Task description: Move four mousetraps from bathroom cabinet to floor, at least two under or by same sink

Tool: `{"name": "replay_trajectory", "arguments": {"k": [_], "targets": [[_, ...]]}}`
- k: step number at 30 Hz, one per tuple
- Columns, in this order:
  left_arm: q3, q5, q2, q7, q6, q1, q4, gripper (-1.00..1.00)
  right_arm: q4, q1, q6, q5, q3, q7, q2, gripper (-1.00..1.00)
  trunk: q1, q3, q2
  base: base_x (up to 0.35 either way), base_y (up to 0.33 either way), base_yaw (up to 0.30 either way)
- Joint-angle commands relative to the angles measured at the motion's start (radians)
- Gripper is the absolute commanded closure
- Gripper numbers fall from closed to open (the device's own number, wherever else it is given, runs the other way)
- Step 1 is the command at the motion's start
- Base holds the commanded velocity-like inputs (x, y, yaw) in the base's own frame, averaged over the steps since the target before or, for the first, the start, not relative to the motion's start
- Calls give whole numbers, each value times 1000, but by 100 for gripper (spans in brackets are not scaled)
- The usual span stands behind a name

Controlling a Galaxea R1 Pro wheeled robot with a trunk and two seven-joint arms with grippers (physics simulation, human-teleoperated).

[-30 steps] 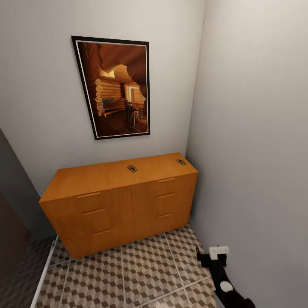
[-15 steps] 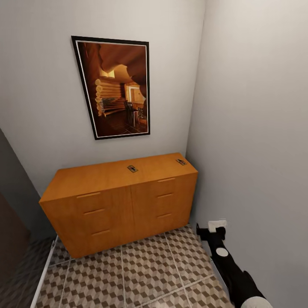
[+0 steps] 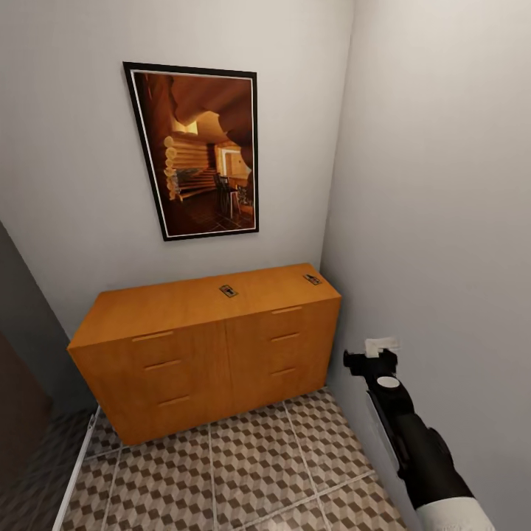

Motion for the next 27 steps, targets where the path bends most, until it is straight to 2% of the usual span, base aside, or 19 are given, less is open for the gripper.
{"name": "replay_trajectory", "arguments": {"k": [1,2,5,9,27], "targets": [[-3,-7,-1,9,-4,-2,4,-100,-9,-18,35,10,3,-2,-1,-100,1,-2,-2,0,0,0],[-3,-7,-1,9,-4,-2,4,-100,-16,-49,65,9,3,-2,1,-100,1,-2,-2,0,0,0],[-3,-7,-2,9,-4,-2,4,-100,-20,-86,107,8,3,-2,4,-100,1,-2,-2,0,0,0],[-3,-7,-3,9,-3,-2,4,-100,-23,-130,165,7,4,-1,28,-100,1,-2,-2,117,0,0],[-3,-7,-3,8,-2,-1,4,-100,-23,-139,178,7,5,0,36,-100,1,-2,-2,315,53,0]]}}
